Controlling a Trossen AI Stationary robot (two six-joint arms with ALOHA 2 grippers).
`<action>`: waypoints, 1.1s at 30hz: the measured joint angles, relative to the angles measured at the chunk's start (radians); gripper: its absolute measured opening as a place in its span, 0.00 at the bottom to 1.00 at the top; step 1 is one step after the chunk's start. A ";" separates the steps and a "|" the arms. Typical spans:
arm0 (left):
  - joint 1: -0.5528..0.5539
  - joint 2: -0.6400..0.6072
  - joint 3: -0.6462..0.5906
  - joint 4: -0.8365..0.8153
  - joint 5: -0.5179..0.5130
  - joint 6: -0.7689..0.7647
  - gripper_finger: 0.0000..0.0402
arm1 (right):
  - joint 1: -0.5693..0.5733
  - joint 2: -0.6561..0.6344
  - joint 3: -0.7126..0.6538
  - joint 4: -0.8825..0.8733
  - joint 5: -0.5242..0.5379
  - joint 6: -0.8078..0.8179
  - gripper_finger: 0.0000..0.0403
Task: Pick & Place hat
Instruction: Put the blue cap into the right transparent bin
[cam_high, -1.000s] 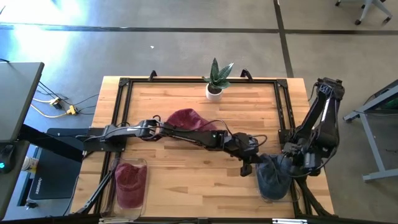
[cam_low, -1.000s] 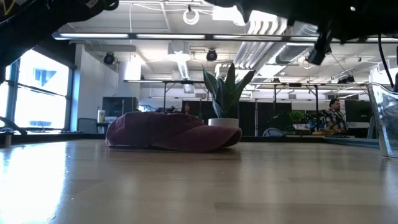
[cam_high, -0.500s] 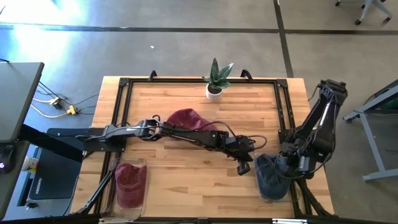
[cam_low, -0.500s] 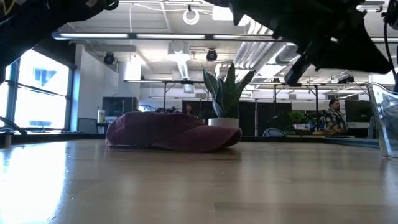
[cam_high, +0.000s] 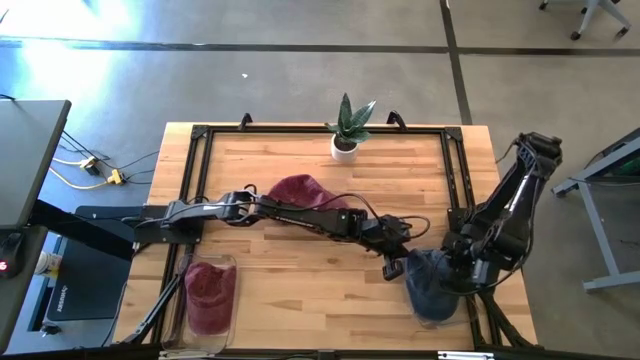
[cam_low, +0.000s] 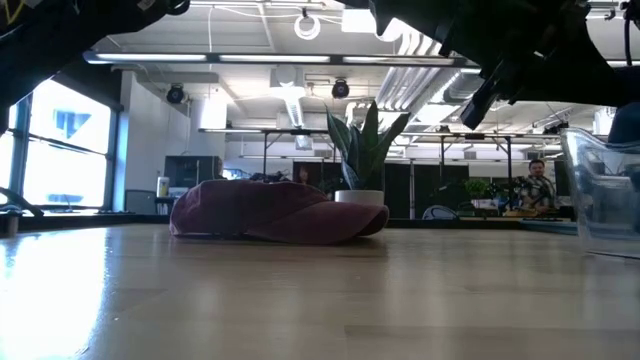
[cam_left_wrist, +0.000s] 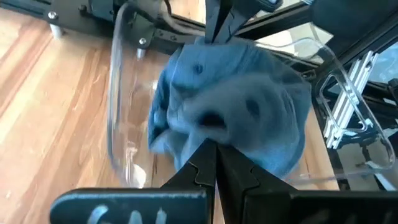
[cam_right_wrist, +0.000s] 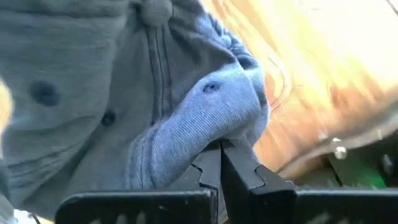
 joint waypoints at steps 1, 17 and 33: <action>0.000 0.000 0.000 0.001 -0.001 0.001 0.01 | 0.008 -0.002 0.000 0.009 0.039 0.003 0.00; -0.001 -0.058 0.000 0.077 0.091 -0.230 0.00 | 0.018 -0.005 0.110 0.085 0.061 -0.052 0.00; 0.013 0.063 -0.001 0.056 0.043 -0.152 0.00 | 0.015 -0.004 -0.102 0.408 0.110 -0.077 0.00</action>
